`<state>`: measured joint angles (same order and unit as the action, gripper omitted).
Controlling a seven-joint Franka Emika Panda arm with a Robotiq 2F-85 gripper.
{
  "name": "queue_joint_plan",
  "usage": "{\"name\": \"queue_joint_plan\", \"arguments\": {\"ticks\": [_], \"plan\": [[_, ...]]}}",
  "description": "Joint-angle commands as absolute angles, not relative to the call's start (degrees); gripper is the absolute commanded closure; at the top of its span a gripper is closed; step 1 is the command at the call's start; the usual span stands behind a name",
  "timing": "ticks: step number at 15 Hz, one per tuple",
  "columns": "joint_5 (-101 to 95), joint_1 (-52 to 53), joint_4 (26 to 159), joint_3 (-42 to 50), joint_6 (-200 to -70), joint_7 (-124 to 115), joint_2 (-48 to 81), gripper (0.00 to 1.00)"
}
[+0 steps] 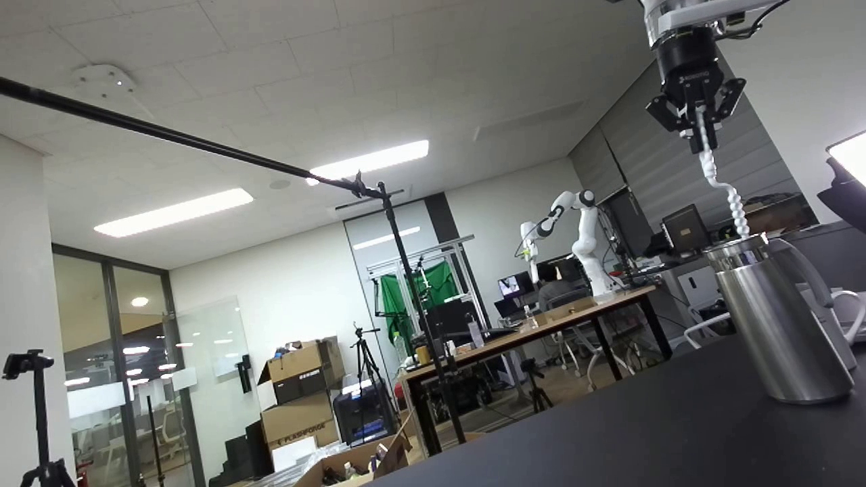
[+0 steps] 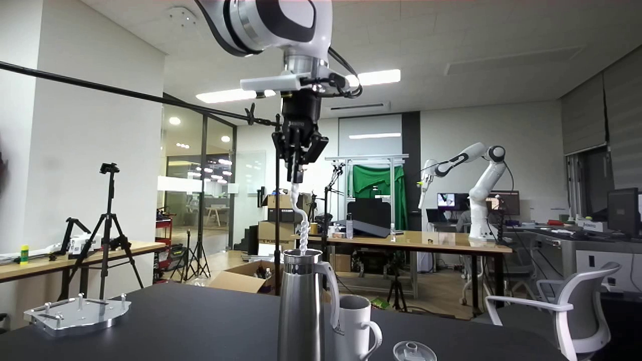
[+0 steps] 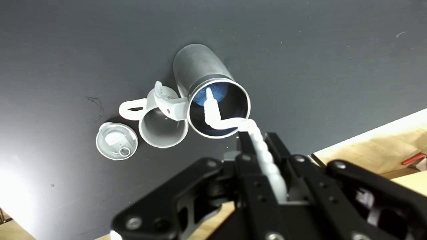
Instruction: Lift and lower the thing in the flask six times
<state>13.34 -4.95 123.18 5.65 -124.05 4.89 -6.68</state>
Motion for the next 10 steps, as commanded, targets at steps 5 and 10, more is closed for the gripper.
{"name": "queue_joint_plan", "arguments": {"ticks": [5,10], "plan": [[13.59,-5.28,122.0,6.22,-124.01,7.03,4.44,0.96],[12.16,-5.19,120.59,5.29,-123.41,7.01,3.17,0.96]]}}
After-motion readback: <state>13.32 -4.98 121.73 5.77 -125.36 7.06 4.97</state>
